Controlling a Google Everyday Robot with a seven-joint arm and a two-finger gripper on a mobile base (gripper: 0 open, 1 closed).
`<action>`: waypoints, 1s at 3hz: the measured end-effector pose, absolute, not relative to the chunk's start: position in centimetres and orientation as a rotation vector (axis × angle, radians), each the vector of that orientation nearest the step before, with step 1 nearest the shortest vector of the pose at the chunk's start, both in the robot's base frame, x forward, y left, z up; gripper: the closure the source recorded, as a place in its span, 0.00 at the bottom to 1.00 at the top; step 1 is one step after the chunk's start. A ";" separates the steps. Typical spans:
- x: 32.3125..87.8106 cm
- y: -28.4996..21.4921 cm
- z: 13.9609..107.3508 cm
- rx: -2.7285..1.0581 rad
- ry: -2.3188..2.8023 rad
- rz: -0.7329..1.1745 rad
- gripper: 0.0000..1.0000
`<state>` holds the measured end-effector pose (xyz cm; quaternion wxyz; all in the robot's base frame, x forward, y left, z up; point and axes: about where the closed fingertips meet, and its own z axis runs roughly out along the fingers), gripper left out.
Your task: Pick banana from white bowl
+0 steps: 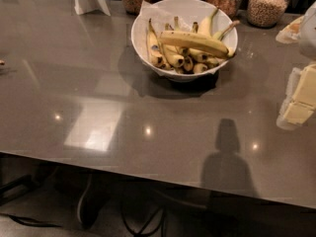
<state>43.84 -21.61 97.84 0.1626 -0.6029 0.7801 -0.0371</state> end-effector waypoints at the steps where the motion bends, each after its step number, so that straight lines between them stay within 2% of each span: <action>1: 43.8 -21.6 97.8 -1.720 2.225 -0.106 0.00; 3: 44.7 -20.3 98.3 -1.680 2.141 -0.086 0.00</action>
Offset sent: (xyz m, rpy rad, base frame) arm 0.0044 0.0069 -0.0015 0.0336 -0.0272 0.0113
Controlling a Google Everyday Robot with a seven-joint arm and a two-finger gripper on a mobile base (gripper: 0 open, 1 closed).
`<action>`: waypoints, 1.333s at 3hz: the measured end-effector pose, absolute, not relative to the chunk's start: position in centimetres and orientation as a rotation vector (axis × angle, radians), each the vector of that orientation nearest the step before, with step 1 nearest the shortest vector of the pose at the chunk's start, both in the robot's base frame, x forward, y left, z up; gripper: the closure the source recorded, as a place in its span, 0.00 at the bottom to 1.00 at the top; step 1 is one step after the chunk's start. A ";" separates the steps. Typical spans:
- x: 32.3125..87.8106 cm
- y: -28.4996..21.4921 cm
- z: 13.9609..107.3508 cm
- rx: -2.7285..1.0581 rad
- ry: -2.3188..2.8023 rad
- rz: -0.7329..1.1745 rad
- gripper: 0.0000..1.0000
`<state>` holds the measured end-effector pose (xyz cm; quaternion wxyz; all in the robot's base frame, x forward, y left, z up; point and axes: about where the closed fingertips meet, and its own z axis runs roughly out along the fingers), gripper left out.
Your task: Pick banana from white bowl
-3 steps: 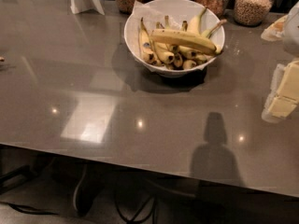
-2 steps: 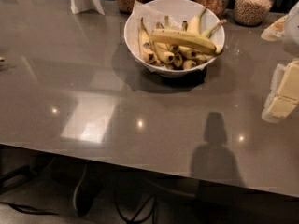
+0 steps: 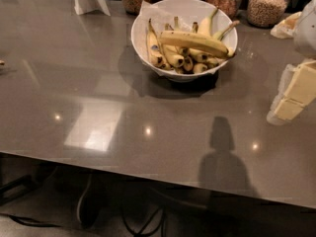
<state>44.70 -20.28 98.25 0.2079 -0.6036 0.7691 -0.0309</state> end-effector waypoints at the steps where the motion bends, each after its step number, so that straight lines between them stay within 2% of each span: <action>1: 47.4 -17.1 99.3 -1.684 1.986 -0.053 0.00; 3: 53.4 -12.3 99.6 -1.638 1.803 -0.013 0.00; 4: 53.5 -12.3 99.6 -1.638 1.802 -0.013 0.00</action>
Offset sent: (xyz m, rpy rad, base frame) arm 0.0825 0.0842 0.0273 0.2165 -0.2433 0.1993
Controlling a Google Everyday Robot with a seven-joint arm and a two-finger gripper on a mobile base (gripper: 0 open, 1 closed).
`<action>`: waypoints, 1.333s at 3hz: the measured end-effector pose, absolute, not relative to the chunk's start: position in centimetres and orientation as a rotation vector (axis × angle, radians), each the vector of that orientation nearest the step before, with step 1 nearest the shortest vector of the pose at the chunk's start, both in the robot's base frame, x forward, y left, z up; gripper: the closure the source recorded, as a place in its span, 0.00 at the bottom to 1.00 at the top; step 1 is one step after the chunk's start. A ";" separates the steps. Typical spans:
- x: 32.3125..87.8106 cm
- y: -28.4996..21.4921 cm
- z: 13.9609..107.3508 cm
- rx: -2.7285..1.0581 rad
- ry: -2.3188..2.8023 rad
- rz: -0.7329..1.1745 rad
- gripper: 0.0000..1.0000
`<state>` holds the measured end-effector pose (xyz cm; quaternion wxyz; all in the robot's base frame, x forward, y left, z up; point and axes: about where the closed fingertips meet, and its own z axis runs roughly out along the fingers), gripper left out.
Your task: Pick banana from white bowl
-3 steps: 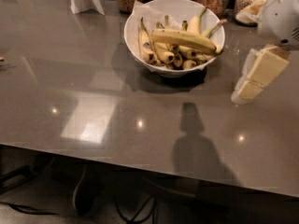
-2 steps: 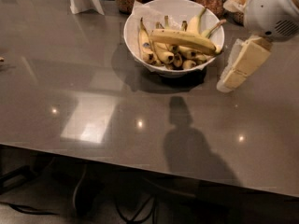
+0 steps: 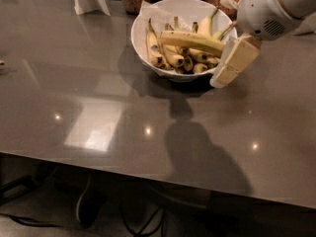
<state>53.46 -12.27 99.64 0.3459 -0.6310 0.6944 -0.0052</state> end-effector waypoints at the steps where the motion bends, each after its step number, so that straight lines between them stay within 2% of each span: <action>1: 54.2 -12.1 99.6 -1.629 1.767 -0.027 0.00; 3: 58.9 -10.8 98.7 -1.570 1.706 -0.019 0.00; 4: 62.1 -9.9 97.7 -1.538 1.692 -0.016 0.19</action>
Offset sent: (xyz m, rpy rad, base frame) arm 0.0610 0.0100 -0.0124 0.0877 -0.1106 0.0039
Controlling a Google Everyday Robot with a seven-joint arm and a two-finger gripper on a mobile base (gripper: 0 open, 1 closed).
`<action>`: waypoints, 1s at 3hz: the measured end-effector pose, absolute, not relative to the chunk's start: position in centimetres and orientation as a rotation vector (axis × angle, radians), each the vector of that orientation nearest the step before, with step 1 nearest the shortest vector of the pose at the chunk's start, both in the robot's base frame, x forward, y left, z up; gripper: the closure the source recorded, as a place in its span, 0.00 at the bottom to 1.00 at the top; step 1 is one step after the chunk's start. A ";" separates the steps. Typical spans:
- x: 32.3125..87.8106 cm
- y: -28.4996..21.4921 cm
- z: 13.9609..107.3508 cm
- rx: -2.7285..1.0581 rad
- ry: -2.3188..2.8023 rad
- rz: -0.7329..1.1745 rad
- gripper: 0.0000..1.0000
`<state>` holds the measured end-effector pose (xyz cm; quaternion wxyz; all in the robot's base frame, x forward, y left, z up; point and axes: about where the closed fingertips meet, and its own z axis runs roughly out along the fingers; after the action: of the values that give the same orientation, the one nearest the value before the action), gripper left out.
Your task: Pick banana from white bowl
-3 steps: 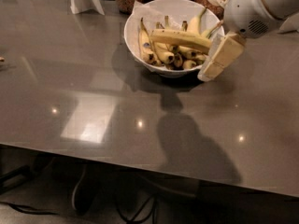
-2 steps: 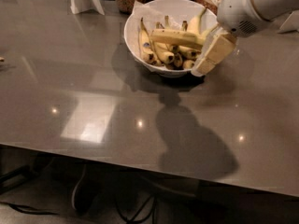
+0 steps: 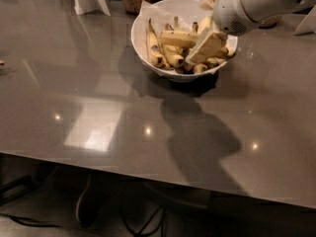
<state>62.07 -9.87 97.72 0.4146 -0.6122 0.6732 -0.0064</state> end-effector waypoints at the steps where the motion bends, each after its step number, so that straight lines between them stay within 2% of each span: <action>1: 63.7 -9.4 97.2 -1.521 1.684 -0.015 0.38; 2: 65.2 -9.5 96.1 -1.511 1.692 -0.028 0.48; 3: 65.9 -9.8 94.9 -1.513 1.712 -0.038 0.48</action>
Offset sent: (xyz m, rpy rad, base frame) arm 0.0491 -0.0003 -0.0305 0.0076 -0.0201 -0.0405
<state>65.88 -9.80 94.92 0.4155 -0.6022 0.6815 -0.0152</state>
